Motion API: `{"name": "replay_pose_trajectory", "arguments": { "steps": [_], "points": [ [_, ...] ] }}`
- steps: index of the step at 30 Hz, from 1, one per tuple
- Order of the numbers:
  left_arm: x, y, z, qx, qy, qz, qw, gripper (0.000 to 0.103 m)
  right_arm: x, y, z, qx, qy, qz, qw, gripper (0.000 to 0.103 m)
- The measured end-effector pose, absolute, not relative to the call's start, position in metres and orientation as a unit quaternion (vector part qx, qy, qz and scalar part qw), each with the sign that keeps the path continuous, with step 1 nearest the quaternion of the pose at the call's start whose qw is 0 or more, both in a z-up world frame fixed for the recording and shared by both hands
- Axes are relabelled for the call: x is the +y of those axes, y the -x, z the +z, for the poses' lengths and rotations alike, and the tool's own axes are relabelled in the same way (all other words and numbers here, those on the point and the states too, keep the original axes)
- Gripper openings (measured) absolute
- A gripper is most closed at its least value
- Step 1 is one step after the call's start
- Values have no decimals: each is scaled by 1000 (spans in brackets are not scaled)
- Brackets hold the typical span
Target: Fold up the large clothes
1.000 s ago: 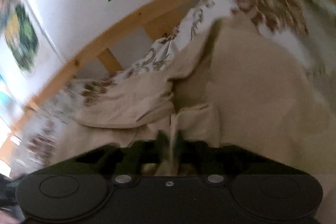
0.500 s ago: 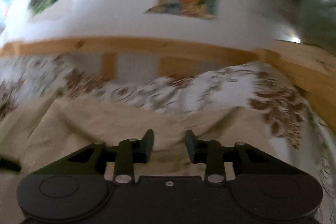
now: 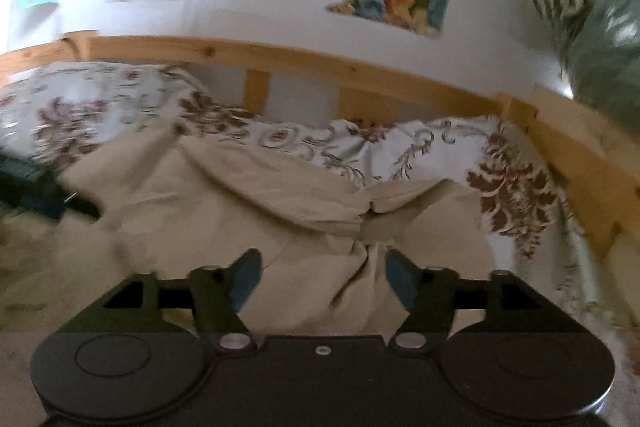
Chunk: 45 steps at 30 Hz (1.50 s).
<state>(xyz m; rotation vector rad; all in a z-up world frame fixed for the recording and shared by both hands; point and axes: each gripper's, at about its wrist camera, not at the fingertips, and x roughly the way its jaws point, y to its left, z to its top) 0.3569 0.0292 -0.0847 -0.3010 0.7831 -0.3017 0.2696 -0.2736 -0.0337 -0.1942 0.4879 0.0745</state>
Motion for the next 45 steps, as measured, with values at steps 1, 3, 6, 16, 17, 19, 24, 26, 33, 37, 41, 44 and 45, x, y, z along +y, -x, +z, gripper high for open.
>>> {"name": "replay_pose_trajectory", "arguments": {
  "steps": [1, 3, 6, 16, 17, 19, 24, 26, 33, 37, 41, 44, 45],
  "points": [
    [28, -350, -76, 371, 136, -147, 907, 102, -271, -257, -26, 237, 97, 39, 966, 84],
    [24, -335, -59, 354, 119, -151, 915, 102, -267, -225, -14, 226, 89, 42, 969, 92],
    [21, -306, -36, 332, 89, -153, 926, 102, -266, -185, 0, 214, 77, 53, 972, 102],
    [30, -197, -4, 298, -64, -155, 940, 102, -210, -104, -14, 276, 221, 169, 920, 102],
    [34, -188, -9, 303, -87, -164, 935, 102, -204, -100, -22, 284, 238, 182, 911, 102],
    [36, -171, -20, 316, -140, -180, 921, 102, -194, -94, -40, 306, 270, 200, 891, 102],
    [19, -156, -43, 334, -215, -192, 897, 102, -175, -102, -89, 379, 340, 189, 839, 102],
    [13, -158, -48, 339, -222, -202, 892, 102, -175, -107, -102, 389, 358, 177, 830, 102],
    [-4, -157, -70, 356, -267, -244, 862, 102, -180, -117, -121, 374, 354, 150, 844, 102],
    [-14, -149, -78, 353, -295, -275, 845, 102, -182, -125, -120, 352, 347, 131, 860, 100],
    [-22, -143, -87, 357, -325, -288, 827, 102, -189, -129, -98, 342, 275, 145, 887, 66],
    [-26, -140, -93, 361, -339, -299, 816, 102, -193, -130, -86, 333, 236, 154, 900, 39],
    [-27, -140, -95, 363, -345, -299, 813, 102, -195, -129, -83, 333, 218, 159, 903, 30]
  ]
}}
